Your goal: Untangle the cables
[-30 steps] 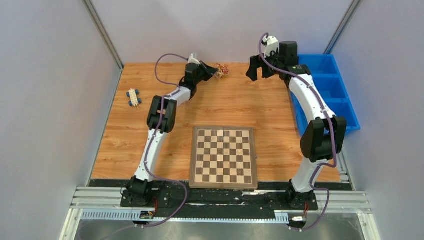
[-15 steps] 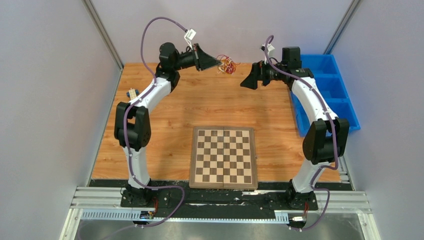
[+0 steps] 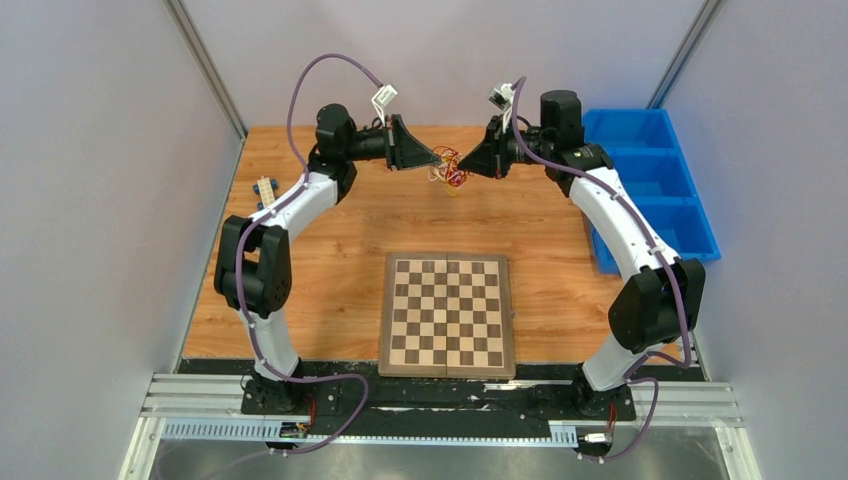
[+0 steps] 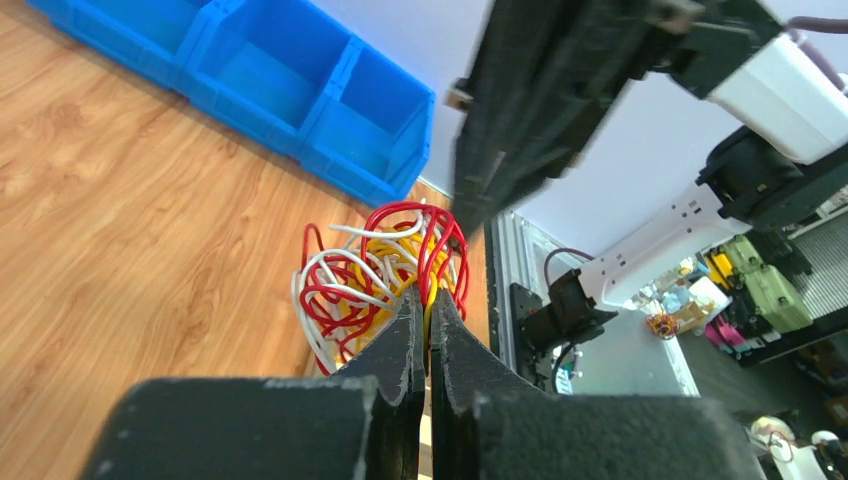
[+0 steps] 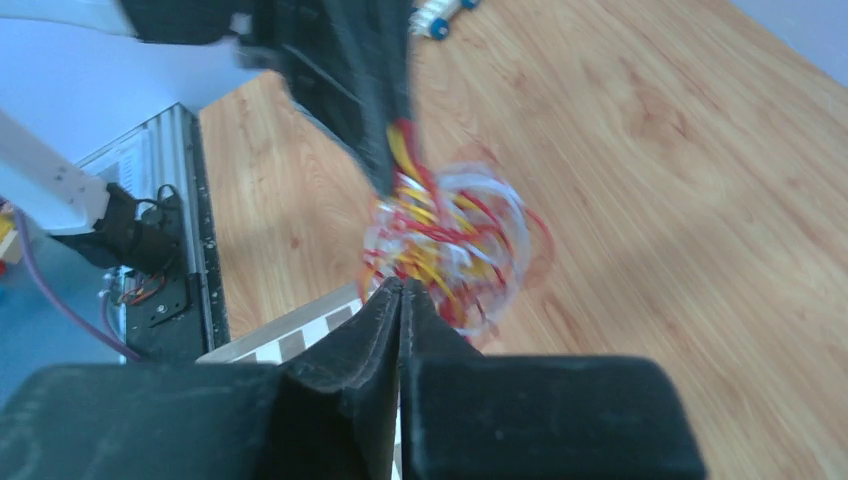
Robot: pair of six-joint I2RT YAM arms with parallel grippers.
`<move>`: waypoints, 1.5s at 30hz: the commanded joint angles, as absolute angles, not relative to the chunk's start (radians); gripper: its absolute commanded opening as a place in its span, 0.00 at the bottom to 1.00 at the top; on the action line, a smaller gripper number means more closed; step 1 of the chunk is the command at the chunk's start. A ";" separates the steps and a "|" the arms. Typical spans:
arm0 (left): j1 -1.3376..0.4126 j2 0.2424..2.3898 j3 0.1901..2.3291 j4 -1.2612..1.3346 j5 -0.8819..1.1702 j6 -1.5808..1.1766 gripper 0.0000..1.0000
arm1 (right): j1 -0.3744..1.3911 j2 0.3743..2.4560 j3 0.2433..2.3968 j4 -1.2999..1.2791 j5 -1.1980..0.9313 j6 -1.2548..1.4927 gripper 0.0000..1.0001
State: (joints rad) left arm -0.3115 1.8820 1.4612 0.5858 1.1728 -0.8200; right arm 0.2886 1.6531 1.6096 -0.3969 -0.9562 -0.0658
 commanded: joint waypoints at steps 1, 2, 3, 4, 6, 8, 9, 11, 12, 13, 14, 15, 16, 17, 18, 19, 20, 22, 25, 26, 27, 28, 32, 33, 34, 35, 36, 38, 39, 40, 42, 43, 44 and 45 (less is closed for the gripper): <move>-0.279 1.746 1.435 0.585 1.188 -0.786 0.00 | 0.258 1.593 1.560 -0.360 -0.860 -0.120 0.00; -0.275 1.728 1.428 0.550 1.192 -0.753 0.00 | 0.255 1.587 1.549 -0.360 -0.855 -0.131 0.00; -0.272 1.718 1.424 0.531 1.196 -0.731 0.00 | 0.253 1.585 1.543 -0.360 -0.859 -0.137 0.05; -0.271 1.700 1.418 0.490 1.202 -0.690 0.00 | 0.253 1.584 1.543 -0.359 -0.870 -0.138 0.25; -0.273 1.686 1.409 0.457 1.202 -0.663 0.00 | 0.256 1.591 1.551 -0.357 -0.902 -0.127 0.74; -0.272 1.688 1.408 0.458 1.204 -0.667 0.00 | 0.263 1.610 1.578 -0.350 -0.931 -0.110 0.98; -0.272 1.690 1.410 0.460 1.202 -0.671 0.00 | 0.266 1.622 1.590 -0.343 -0.946 -0.103 1.00; -0.274 1.694 1.415 0.469 1.200 -0.680 0.00 | 0.277 1.641 1.611 -0.327 -0.979 -0.086 1.00; -0.275 1.697 1.421 0.469 1.200 -0.681 0.00 | 0.285 1.649 1.617 -0.318 -0.996 -0.080 1.00; -0.279 1.699 1.425 0.469 1.197 -0.681 0.00 | 0.296 1.655 1.619 -0.312 -1.007 -0.080 1.00; -0.282 1.703 1.436 0.469 1.198 -0.685 0.00 | 0.309 1.658 1.619 -0.307 -1.012 -0.083 1.00; -0.287 1.709 1.440 0.476 1.198 -0.689 0.00 | 0.321 1.661 1.614 -0.300 -1.012 -0.085 1.00; -0.290 1.712 1.450 0.482 1.200 -0.700 0.00 | 0.334 1.666 1.610 -0.287 -1.012 -0.086 1.00; -0.298 1.715 1.456 0.491 1.201 -0.709 0.00 | 0.343 1.671 1.609 -0.276 -1.008 -0.086 0.97; -0.301 1.715 1.458 0.494 1.202 -0.714 0.00 | 0.351 1.678 1.610 -0.271 -0.998 -0.087 0.91; -0.305 1.716 1.462 0.501 1.201 -0.724 0.00 | 0.355 1.685 1.610 -0.267 -0.986 -0.088 0.84; -0.306 1.716 1.462 0.506 1.201 -0.732 0.00 | 0.356 1.691 1.613 -0.266 -0.972 -0.087 0.75; -0.305 1.712 1.462 0.516 1.208 -0.744 0.00 | 0.354 1.692 1.616 -0.267 -0.923 -0.084 0.52; -0.294 1.683 1.447 0.465 1.200 -0.719 0.00 | 0.347 1.660 1.607 -0.267 -0.873 -0.084 0.05; -0.279 1.675 1.442 0.451 1.193 -0.714 0.00 | 0.345 1.641 1.598 -0.267 -0.840 -0.088 0.00; -0.269 1.656 1.429 0.410 1.172 -0.689 0.00 | 0.338 1.622 1.580 -0.267 -0.799 -0.103 0.00; -0.245 1.645 1.424 0.344 1.159 -0.667 0.00 | 0.328 1.604 1.562 -0.268 -0.767 -0.114 0.00; -0.182 1.561 1.415 0.053 0.982 -0.422 0.00 | 0.247 1.564 1.510 -0.269 -0.675 -0.119 0.00; -0.175 1.535 1.416 0.001 0.951 -0.337 0.00 | 0.226 1.558 1.503 -0.270 -0.660 -0.122 0.00; -0.165 1.524 1.417 -0.087 0.877 -0.297 0.00 | 0.197 1.551 1.497 -0.272 -0.649 -0.126 0.00; -0.159 1.503 1.411 -0.120 0.840 -0.237 0.00 | 0.176 1.546 1.494 -0.272 -0.642 -0.131 0.00; -0.143 1.495 1.406 -0.165 0.778 -0.218 0.00 | 0.154 1.540 1.494 -0.274 -0.642 -0.131 0.00; -0.108 1.475 1.384 -0.205 0.717 -0.199 0.00 | 0.114 1.537 1.497 -0.279 -0.648 -0.129 0.00; -0.081 1.474 1.382 -0.221 0.703 -0.198 0.00 | 0.097 1.537 1.501 -0.283 -0.652 -0.129 0.00; -0.068 1.477 1.378 -0.248 0.686 -0.197 0.00 | 0.082 1.536 1.502 -0.285 -0.655 -0.129 0.00; -0.030 1.478 1.366 -0.278 0.676 -0.189 0.00 | 0.061 1.535 1.506 -0.290 -0.668 -0.130 0.00; -0.012 1.475 1.357 -0.281 0.672 -0.184 0.00 | 0.054 1.535 1.508 -0.294 -0.675 -0.132 0.00; 0.002 1.469 1.339 -0.290 0.658 -0.163 0.00 | 0.052 1.534 1.511 -0.297 -0.676 -0.137 0.00; 0.024 1.466 1.333 -0.299 0.643 -0.152 0.00 | 0.051 1.533 1.512 -0.302 -0.673 -0.147 0.00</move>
State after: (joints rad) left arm -0.1081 1.4963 1.3800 -0.1707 0.8207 -0.2749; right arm 0.1299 1.5806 1.4967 -0.2951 -0.7879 -0.0963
